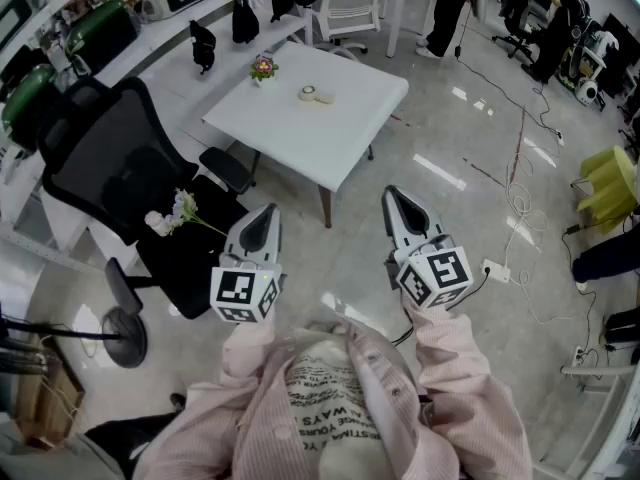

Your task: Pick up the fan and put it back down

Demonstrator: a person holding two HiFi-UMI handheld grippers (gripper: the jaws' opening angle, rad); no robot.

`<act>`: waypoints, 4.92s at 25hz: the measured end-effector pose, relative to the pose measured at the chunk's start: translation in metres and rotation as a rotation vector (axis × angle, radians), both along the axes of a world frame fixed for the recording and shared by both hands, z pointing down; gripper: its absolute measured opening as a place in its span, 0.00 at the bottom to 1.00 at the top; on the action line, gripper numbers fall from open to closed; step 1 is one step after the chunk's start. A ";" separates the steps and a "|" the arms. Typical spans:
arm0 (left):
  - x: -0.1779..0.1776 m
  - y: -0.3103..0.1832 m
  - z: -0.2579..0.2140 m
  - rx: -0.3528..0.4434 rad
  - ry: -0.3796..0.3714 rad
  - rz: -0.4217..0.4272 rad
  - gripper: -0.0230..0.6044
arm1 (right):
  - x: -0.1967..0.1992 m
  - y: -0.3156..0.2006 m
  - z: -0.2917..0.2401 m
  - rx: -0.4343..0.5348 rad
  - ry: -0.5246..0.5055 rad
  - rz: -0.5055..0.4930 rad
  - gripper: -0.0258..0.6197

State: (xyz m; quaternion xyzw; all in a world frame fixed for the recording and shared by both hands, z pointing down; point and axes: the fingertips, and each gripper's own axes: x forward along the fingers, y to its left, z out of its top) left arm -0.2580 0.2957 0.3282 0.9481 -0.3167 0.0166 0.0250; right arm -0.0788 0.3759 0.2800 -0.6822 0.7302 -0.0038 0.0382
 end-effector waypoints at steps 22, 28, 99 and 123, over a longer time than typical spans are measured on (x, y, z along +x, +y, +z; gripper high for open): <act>0.032 0.026 0.017 -0.044 -0.008 -0.017 0.04 | 0.026 0.005 0.021 -0.030 -0.105 -0.097 0.38; 0.043 0.033 0.021 -0.061 -0.014 -0.023 0.04 | 0.036 0.008 0.026 -0.036 -0.121 -0.108 0.39; 0.263 -0.425 0.166 -0.500 -0.062 -0.287 0.04 | 0.221 -0.528 0.206 -0.518 -0.141 -0.482 0.39; 0.285 -0.479 0.277 -0.691 -0.120 -0.418 0.04 | 0.191 -0.611 0.373 -0.945 0.127 -0.710 0.39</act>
